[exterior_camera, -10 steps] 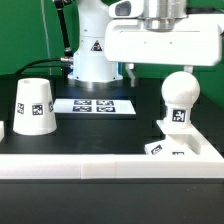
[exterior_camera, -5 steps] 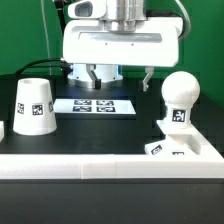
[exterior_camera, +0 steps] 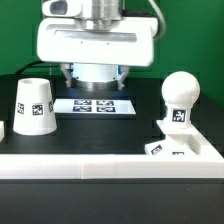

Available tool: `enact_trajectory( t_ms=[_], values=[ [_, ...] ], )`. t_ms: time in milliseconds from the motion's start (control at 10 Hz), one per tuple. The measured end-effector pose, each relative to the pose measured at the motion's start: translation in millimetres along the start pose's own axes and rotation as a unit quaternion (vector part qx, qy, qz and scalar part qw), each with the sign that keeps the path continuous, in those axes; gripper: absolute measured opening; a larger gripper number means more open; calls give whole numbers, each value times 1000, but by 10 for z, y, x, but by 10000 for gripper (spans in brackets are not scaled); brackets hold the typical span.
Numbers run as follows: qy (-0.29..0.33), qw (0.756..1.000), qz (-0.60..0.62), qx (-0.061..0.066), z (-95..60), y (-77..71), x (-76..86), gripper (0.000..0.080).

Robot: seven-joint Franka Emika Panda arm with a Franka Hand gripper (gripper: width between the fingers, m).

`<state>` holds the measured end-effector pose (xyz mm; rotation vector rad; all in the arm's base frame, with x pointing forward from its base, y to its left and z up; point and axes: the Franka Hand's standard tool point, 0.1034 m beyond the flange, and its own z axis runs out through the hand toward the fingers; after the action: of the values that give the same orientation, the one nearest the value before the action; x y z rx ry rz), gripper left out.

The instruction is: Assemble lamp

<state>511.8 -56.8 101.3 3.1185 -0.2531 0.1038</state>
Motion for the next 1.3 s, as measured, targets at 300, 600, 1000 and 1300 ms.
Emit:
enact_trajectory(
  t_ms=[300,600,1000,1300],
  values=[
    [1,1000,-7,-8,-44,458,-11,698],
    [0,1000,-9,-12,-32,561,-13,698],
    [-1,1000,-4,-8,-94,642,-142,698],
    [-3,1000,0,-6,-69,656,-289,698]
  ],
)
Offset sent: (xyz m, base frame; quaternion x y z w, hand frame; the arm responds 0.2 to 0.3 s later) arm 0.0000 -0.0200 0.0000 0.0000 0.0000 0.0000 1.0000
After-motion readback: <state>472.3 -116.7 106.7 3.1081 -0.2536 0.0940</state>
